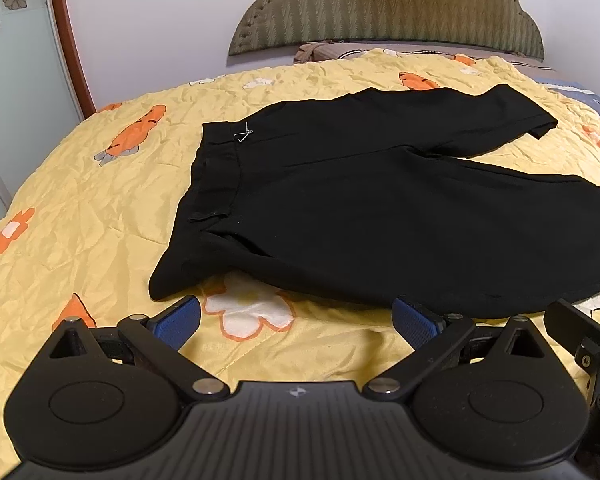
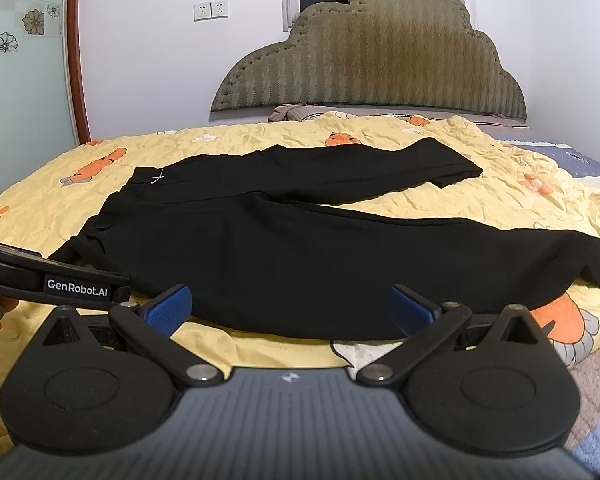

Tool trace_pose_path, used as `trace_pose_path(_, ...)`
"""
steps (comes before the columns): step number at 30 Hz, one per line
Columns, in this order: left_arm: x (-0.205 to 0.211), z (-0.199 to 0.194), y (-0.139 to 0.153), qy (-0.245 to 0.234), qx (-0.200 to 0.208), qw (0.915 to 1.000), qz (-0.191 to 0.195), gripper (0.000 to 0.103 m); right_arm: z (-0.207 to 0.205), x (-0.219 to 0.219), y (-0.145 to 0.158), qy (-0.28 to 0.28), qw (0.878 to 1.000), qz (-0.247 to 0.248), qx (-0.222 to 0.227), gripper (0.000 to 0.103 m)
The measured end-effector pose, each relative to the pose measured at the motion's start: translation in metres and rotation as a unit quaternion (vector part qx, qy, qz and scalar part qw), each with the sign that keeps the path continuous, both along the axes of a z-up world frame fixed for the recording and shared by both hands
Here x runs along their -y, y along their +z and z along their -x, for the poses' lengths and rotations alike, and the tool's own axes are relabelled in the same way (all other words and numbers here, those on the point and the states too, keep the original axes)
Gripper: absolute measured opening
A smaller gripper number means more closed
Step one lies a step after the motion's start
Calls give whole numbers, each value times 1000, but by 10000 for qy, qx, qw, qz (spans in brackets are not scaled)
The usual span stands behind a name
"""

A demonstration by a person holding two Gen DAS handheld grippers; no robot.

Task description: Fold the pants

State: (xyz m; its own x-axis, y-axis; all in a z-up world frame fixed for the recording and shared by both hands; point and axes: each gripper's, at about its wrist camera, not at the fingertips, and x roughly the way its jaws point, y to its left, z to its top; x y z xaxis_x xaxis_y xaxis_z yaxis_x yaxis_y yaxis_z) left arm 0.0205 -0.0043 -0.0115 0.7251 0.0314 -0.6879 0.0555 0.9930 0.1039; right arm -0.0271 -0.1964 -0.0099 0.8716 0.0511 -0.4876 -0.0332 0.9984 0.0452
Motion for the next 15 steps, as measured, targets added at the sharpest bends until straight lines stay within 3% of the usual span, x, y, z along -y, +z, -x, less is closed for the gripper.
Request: trace_pose_path(15,-3,3,3,2,38,10000,35,103,4,-3,2,79,10000,40,41,103)
